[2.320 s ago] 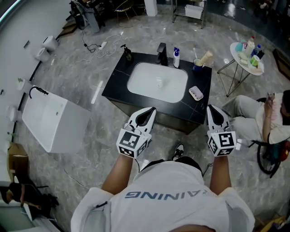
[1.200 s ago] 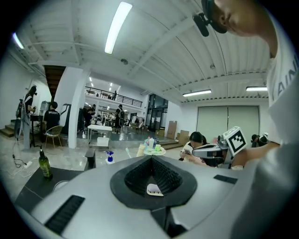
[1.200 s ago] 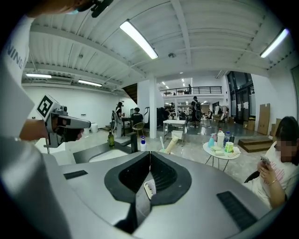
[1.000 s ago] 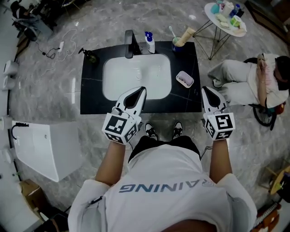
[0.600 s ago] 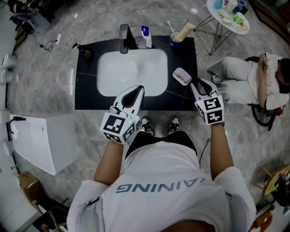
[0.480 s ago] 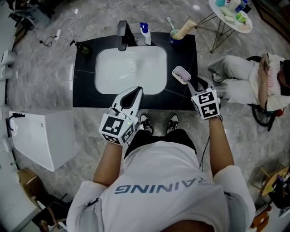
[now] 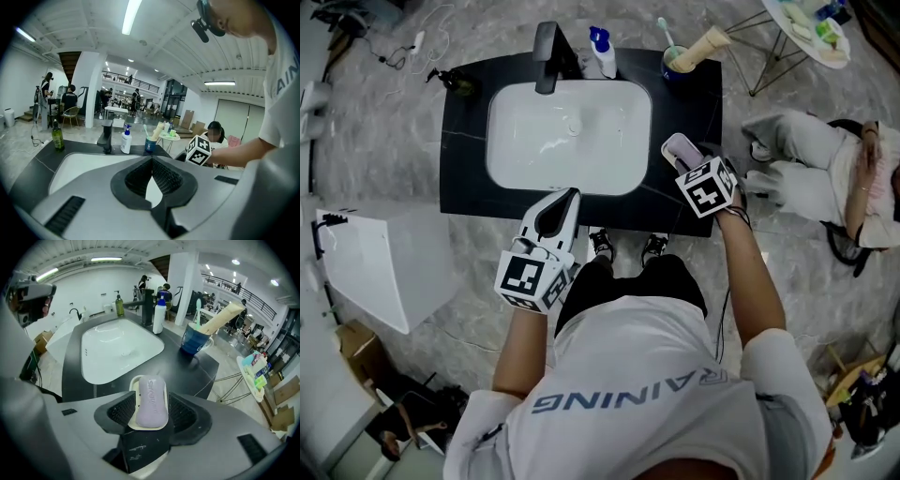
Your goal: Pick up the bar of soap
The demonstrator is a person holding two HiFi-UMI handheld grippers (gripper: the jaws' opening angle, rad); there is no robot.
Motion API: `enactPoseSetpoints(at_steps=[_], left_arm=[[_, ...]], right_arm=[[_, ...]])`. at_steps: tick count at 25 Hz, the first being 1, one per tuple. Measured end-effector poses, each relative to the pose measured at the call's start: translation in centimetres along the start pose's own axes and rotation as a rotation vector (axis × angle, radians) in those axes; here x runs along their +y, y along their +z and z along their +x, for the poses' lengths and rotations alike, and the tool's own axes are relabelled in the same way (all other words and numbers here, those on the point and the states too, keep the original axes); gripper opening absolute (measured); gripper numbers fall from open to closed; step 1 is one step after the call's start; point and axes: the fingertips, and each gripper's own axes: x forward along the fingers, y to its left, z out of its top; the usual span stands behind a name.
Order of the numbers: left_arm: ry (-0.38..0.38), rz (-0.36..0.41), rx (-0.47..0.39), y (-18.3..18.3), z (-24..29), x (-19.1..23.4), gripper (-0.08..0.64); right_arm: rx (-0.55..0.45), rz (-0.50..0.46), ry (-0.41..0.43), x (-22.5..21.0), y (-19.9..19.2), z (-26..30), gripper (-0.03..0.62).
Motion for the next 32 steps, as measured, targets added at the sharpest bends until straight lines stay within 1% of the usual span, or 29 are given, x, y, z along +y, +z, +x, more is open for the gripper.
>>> enactPoseSetpoints(at_steps=[3, 7, 13, 16, 19, 24, 28, 32], left_arm=[[0.014, -0.003, 0.012, -0.4, 0.4, 0.8, 0.002], [0.027, -0.015, 0.024, -1.0, 0.8, 1.9, 0.002], [0.035, -0.032, 0.038, -1.9, 0.7, 2.5, 0.002], [0.038, -0.034, 0.033, -2.0, 0.3, 2.6, 0.002], [0.037, -0.029, 0.029, -1.9, -0.4, 2.6, 0.002], [0.013, -0.027, 0.008, -1.0, -1.2, 2.2, 0.002], [-0.026, 0.002, -0.022, 0.4, -1.2, 1.1, 0.002], [-0.080, 0.042, -0.060, 2.2, -1.1, -0.6, 0.002]], right_arm=[[0.060, -0.058, -0.021, 0.0, -0.4, 1.6, 0.209], [0.107, -0.066, -0.021, 0.1, -0.4, 3.0, 0.209], [0.134, -0.100, -0.033, -0.1, 0.0, 3.4, 0.206], [0.116, -0.100, -0.042, -0.1, 0.0, 3.4, 0.198], [0.057, -0.083, -0.088, -0.6, 0.5, 2.3, 0.196], [-0.102, 0.001, -0.134, -0.9, 2.7, -1.9, 0.196], [-0.231, 0.063, -0.155, 0.0, 4.1, -6.4, 0.196], [-0.359, 0.127, -0.173, 1.4, 5.5, -11.6, 0.196]])
